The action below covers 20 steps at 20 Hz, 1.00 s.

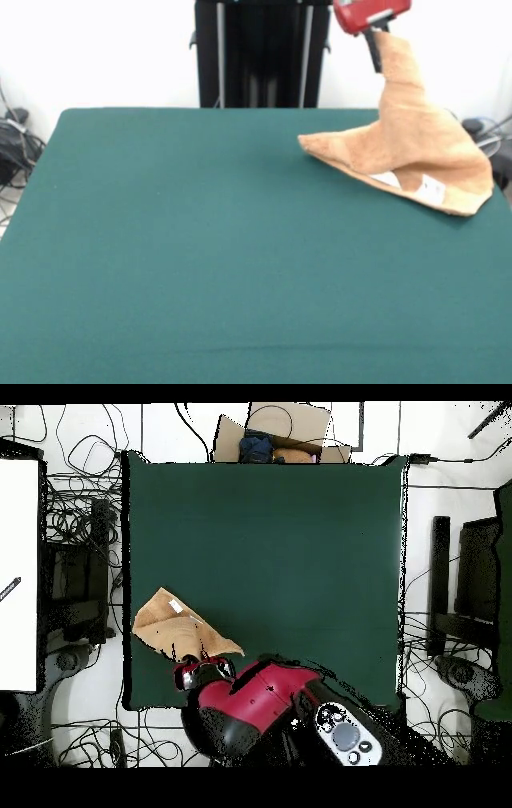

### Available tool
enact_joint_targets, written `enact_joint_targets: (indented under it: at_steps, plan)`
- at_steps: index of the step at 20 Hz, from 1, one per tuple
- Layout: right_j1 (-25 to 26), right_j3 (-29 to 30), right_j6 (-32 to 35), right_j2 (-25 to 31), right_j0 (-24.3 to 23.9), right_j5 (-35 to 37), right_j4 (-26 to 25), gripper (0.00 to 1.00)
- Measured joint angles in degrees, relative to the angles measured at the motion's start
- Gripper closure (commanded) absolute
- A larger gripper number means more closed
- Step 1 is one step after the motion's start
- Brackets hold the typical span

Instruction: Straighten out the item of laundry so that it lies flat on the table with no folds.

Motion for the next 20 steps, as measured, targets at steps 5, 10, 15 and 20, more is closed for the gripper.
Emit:
enact_joint_targets:
  at_steps: [5, 10, 15, 20]
  plan:
    - [0.93, 0.49, 0.00, 3.85, -5.82, 0.21, 0.21, 1.00]
    - [2.91, 0.52, -0.01, 7.09, -11.56, 1.99, 0.14, 1.00]
    - [4.69, 0.52, -0.17, 8.53, -14.01, 3.69, -0.21, 1.00]
    - [6.47, 0.51, -1.20, 8.88, -15.66, 5.21, -1.60, 1.00]
